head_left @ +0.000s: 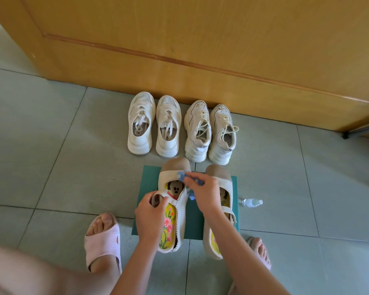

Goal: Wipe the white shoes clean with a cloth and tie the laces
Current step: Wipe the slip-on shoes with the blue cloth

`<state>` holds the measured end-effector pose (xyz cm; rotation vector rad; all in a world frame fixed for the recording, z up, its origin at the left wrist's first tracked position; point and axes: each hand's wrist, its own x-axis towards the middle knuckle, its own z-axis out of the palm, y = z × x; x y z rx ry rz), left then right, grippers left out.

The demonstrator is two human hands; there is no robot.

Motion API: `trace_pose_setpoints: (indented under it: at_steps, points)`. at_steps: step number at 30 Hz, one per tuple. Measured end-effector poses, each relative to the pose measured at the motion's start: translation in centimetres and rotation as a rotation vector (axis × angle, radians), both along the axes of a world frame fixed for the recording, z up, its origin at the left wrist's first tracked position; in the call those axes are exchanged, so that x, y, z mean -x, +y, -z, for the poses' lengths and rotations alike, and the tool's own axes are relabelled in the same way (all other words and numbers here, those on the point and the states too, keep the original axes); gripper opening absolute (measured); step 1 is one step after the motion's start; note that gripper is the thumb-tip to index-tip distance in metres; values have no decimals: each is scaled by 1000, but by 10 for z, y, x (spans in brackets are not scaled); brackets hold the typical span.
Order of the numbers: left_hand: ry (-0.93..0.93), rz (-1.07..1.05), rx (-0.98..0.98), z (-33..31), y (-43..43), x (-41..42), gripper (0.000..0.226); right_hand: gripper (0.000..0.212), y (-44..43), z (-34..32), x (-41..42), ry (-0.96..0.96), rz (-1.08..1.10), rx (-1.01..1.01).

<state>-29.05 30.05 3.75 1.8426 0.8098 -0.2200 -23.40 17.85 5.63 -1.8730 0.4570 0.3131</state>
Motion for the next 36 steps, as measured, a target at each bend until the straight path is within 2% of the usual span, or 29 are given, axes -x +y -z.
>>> trace_pose_setpoints:
  at_steps: [5,10,21,28,33,36]
  points:
    - [-44,14,-15,6,4,0,32,23,0,5,-53,-65,125,110]
    - [-59,19,-9,8,6,0,29,34,14,20,-63,-9,-212,295]
    - [-49,74,-45,13,11,-1,29,34,12,25,-21,-5,-265,493]
    - [-70,82,-9,18,14,0,26,26,16,25,21,66,-198,499]
    - [-73,70,8,19,14,0,27,37,25,25,52,104,-206,470]
    - [-73,64,16,20,14,0,27,35,23,18,60,136,-174,396]
